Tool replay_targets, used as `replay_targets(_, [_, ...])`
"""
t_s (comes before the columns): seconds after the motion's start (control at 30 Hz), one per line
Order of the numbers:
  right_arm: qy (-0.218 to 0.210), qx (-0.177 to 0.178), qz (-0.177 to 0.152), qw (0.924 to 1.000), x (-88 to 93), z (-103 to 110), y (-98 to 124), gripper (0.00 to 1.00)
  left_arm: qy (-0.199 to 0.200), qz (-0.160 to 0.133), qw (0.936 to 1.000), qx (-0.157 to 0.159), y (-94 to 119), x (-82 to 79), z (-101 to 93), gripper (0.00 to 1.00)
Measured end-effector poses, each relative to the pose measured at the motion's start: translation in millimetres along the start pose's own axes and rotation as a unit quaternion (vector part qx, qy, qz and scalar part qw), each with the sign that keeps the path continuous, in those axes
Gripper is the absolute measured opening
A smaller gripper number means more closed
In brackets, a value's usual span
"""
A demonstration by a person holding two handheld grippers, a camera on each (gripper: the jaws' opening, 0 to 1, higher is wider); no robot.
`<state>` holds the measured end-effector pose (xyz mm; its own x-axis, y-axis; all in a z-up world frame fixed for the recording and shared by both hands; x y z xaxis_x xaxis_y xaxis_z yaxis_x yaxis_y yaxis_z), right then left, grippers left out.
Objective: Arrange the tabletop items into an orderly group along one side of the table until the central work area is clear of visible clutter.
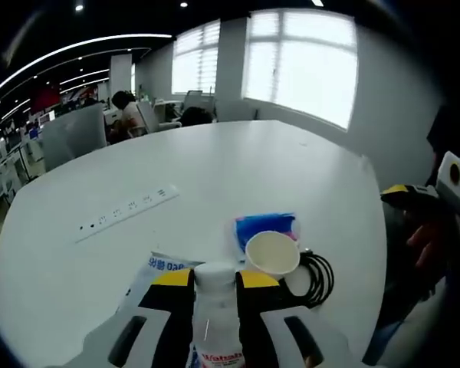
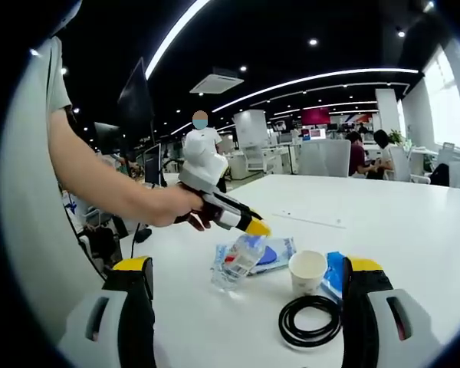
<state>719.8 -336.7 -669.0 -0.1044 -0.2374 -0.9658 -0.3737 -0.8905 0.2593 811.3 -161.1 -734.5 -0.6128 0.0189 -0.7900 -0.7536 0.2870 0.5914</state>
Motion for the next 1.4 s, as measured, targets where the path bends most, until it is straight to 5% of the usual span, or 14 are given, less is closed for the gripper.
replay_targets(0.07, [0.001, -0.004, -0.002, 1.0, -0.9, 2.6, -0.3, 0.99, 0.006, -0.009, 0.9999, -0.004, 4.8, -0.5, 0.9, 0.16])
replay_targets(0.13, [0.003, -0.007, -0.002, 1.0, -1.1, 4.5, -0.5, 0.99, 0.01, -0.037, 0.9992, 0.013, 14.9, -6.3, -5.5, 0.0])
replay_targets(0.17, [0.002, -0.009, -0.003, 1.0, -1.3, 5.3, -0.6, 0.99, 0.019, -0.063, 0.9974, -0.031, 24.2, -14.1, 7.4, 0.0])
replay_targets(0.23, [0.004, -0.014, -0.004, 0.9999, -1.2, 7.6, -1.4, 0.99, -0.016, -0.041, 0.9989, 0.011, 35.0, -8.7, -2.7, 0.0])
replay_targets(0.3, [0.002, -0.018, -0.007, 0.9998, -1.8, 8.1, -2.3, 0.99, -0.008, -0.055, 0.9985, 0.007, 40.0, -8.6, 1.2, 0.0])
replay_targets(0.33, [0.004, -0.018, -0.008, 0.9998, -4.3, 6.5, -1.6, 0.99, 0.033, -0.053, 0.9981, 0.0, 40.2, -7.6, 4.6, 0.0])
replay_targets(0.43, [0.014, -0.027, -0.007, 0.9995, -7.2, 6.8, -1.3, 0.99, -0.014, -0.03, 0.9994, -0.002, 43.8, 1.7, 3.0, 0.0])
replay_targets(0.63, [0.01, -0.023, -0.007, 0.9997, -4.3, -2.1, -1.7, 0.99, -0.001, -0.013, 0.9999, 0.006, 39.4, 14.8, -3.0, 0.0])
replay_targets(1.4, [0.003, -0.01, 0.004, 0.9999, 16.8, -8.3, 2.0, 0.99, -0.037, 0.101, 0.9926, 0.057, -48.2, 41.2, -33.9, 0.18])
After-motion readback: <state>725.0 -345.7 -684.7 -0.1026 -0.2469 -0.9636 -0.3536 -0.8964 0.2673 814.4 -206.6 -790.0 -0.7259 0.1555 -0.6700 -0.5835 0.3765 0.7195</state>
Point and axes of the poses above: the point that each gripper's makers call its tool centre point, and the gripper's own axes: y roughly backward along the fingers, z roughly to its left, x roughly out of its underside, the point moved 2 cm from there along y, roughly backward along the fingers, and after that the axes turned 8 degrees about y, right-handed, at the moved point
